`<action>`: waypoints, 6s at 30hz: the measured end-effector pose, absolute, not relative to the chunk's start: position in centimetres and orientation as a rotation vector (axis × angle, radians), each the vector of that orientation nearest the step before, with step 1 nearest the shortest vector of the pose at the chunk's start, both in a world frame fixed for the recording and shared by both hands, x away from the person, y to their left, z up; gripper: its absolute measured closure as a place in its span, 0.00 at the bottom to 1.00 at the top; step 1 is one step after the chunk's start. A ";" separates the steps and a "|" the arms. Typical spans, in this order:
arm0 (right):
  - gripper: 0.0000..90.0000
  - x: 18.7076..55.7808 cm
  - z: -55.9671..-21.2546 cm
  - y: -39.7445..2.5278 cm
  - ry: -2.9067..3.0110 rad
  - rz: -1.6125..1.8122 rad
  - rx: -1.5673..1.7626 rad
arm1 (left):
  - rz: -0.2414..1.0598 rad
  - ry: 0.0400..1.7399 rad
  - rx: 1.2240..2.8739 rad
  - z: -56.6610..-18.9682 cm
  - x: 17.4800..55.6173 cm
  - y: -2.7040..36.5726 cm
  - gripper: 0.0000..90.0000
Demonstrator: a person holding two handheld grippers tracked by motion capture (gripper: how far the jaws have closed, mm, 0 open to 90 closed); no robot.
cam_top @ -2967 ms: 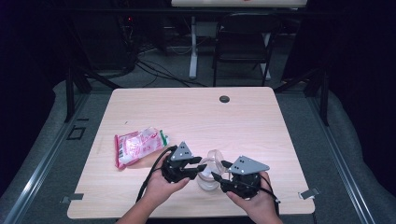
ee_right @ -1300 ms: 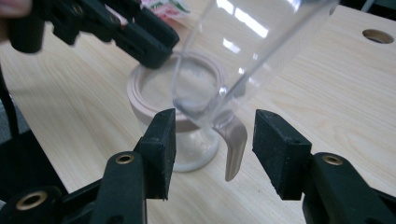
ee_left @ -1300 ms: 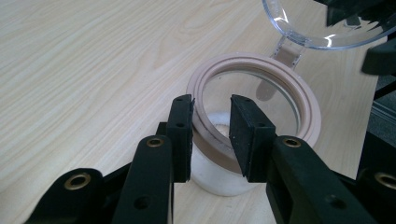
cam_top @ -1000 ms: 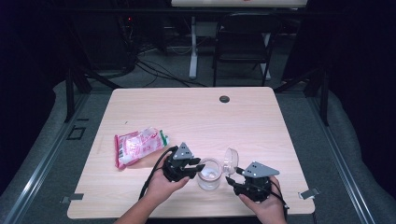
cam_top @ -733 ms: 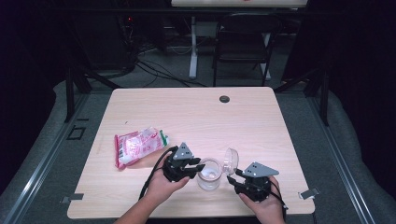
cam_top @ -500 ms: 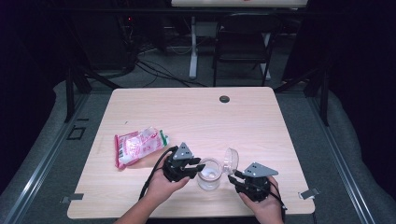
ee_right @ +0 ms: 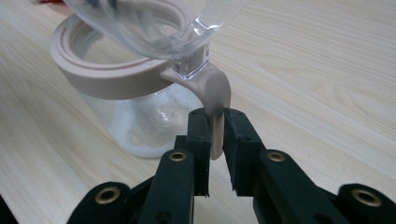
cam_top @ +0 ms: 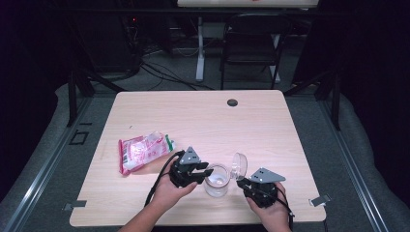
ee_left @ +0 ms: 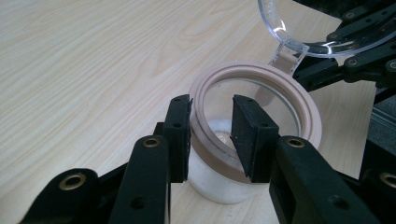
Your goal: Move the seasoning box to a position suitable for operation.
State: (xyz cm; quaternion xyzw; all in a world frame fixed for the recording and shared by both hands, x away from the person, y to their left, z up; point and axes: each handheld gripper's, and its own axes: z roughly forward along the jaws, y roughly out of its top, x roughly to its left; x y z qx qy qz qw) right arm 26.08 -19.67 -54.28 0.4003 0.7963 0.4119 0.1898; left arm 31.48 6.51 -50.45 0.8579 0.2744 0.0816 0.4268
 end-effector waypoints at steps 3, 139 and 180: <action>0.91 26.4 -54.3 -19.7 2.232 1.157 1.133 | 0.200 0.692 2.142 -50.5 31.5 6.5 0.75; 0.54 30.9 -51.4 -22.9 2.127 1.169 1.199 | 0.783 1.065 2.187 -55.0 35.6 17.1 0.43; 0.54 29.9 -51.8 -23.9 2.095 1.165 1.235 | 0.652 1.217 2.053 -54.9 37.8 20.6 0.94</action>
